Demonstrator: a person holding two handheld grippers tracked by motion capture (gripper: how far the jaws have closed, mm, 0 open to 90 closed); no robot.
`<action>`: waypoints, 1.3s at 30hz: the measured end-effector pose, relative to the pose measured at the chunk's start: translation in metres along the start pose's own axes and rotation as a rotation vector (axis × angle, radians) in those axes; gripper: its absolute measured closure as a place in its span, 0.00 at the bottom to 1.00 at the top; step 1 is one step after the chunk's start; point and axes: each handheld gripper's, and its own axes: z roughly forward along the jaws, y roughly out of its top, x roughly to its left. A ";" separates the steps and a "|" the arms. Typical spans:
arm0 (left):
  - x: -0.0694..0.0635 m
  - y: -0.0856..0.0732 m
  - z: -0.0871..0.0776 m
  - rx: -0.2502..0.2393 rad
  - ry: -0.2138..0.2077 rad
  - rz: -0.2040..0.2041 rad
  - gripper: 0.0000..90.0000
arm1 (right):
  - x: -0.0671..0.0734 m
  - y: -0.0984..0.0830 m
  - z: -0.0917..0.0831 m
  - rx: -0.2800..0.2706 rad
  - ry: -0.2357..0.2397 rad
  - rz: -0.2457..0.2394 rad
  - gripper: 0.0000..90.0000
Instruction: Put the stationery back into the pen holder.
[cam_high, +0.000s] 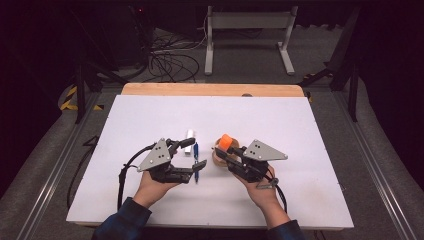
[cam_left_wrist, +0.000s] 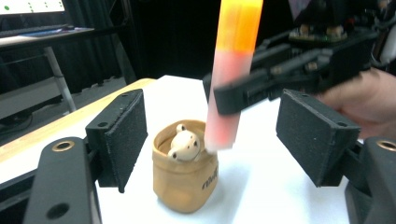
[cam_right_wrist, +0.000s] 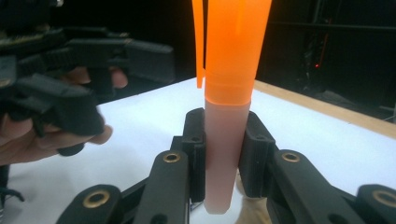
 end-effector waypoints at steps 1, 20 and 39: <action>0.000 -0.001 -0.002 0.010 0.003 0.001 0.27 | -0.001 0.001 -0.001 -0.005 -0.005 -0.004 0.84; 0.007 -0.020 -0.028 0.042 0.069 -0.017 0.22 | -0.024 0.009 -0.006 -0.041 -0.094 -0.001 0.84; 0.010 -0.024 -0.031 0.044 0.080 -0.028 0.22 | -0.043 -0.020 0.015 0.084 -0.182 -0.017 0.84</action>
